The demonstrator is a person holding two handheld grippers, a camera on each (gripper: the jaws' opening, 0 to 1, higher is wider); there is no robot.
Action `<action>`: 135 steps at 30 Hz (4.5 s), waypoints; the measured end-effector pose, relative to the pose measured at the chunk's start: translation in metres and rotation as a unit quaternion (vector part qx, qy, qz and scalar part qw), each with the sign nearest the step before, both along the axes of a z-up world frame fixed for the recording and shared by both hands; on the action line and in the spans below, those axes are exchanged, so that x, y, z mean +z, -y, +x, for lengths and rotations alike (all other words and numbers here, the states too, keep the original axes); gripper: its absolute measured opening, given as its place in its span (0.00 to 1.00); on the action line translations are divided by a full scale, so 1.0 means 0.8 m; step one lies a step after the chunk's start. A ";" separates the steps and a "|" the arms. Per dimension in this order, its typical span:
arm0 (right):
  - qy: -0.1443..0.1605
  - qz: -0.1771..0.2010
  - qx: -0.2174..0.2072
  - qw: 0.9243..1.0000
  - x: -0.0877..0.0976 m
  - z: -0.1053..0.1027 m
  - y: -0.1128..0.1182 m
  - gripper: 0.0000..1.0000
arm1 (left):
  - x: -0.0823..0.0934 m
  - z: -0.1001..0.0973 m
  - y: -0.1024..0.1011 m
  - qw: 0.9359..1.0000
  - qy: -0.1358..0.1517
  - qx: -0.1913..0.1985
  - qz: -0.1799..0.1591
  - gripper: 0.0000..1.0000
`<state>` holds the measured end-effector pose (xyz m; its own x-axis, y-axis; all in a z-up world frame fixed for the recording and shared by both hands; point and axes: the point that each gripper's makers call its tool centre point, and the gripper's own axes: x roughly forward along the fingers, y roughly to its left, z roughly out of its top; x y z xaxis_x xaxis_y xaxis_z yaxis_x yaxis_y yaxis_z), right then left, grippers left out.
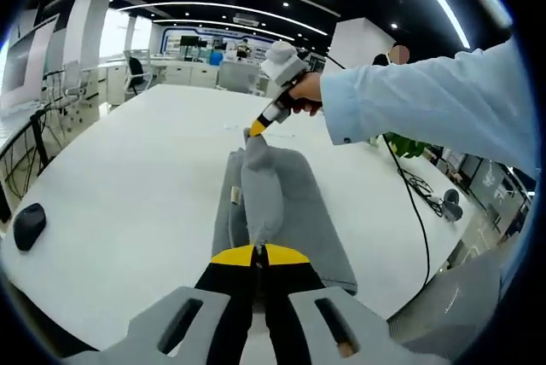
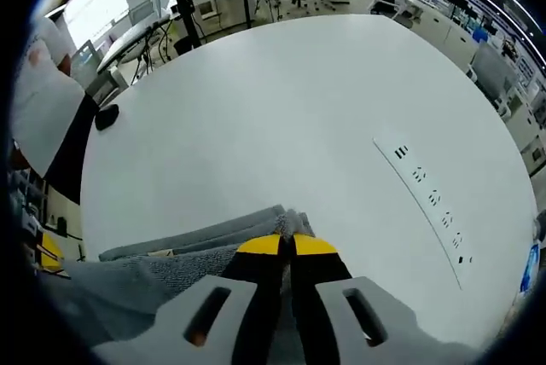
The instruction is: Fold the towel on the table until its edges align and the towel forms a compact rectangular stack.
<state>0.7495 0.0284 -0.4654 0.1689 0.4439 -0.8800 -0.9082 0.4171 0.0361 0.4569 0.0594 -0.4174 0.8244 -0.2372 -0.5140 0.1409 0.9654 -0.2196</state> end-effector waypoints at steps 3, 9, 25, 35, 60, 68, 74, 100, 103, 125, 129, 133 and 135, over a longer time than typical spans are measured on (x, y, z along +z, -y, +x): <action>-0.002 -0.001 0.002 1.000 -0.007 0.007 -0.007 0.01 | -0.005 -0.001 -0.004 1.000 -0.005 0.002 0.000 0.02; -0.002 -0.002 0.007 1.000 -0.016 0.001 -0.013 0.01 | -0.014 -0.003 -0.007 1.000 -0.013 0.006 -0.002 0.02; 0.001 -0.010 0.021 1.000 -0.039 -0.003 -0.018 0.02 | -0.040 -0.008 -0.014 0.999 -0.040 0.014 0.002 0.02; 0.014 -0.012 0.039 0.999 -0.051 0.002 -0.027 0.03 | -0.059 -0.010 -0.019 0.998 -0.063 0.018 -0.001 0.02; 0.034 0.012 0.044 0.998 -0.024 0.010 -0.027 0.09 | -0.067 -0.013 -0.020 0.997 -0.074 0.023 -0.003 0.02; 0.041 0.020 0.047 0.998 -0.008 -0.010 -0.018 0.08 | -0.063 -0.017 -0.021 0.997 -0.069 0.030 -0.005 0.03; 0.042 0.022 0.049 0.998 -0.008 -0.022 -0.007 0.08 | -0.053 -0.019 -0.026 0.998 -0.061 0.034 -0.002 0.04; 0.044 0.034 0.044 0.998 0.001 -0.034 0.028 0.08 | -0.020 0.007 -0.020 1.000 -0.025 0.006 0.012 0.10; 0.044 0.035 0.041 0.998 0.004 -0.041 0.034 0.09 | -0.016 0.007 -0.017 1.000 -0.022 0.005 0.012 0.11; 0.057 0.073 0.055 0.994 0.016 -0.074 0.046 0.33 | -0.025 0.023 -0.016 0.999 -0.028 -0.018 0.017 0.21; 0.061 0.077 0.051 0.994 0.019 -0.076 0.055 0.35 | -0.020 0.029 -0.012 0.999 -0.028 -0.025 0.014 0.22; 0.062 0.084 0.045 0.994 0.024 -0.087 0.063 0.36 | -0.019 0.034 -0.012 0.999 -0.030 -0.030 0.013 0.24; 0.061 0.092 0.039 0.993 0.026 -0.092 0.067 0.37 | -0.019 0.037 -0.011 0.999 -0.035 -0.037 0.010 0.24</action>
<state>0.6762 -0.0253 -0.4442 0.2281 0.6107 -0.7583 -0.9395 0.3426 -0.0067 0.4865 0.0682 -0.4324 0.7668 -0.2851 -0.5751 0.1973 0.9573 -0.2115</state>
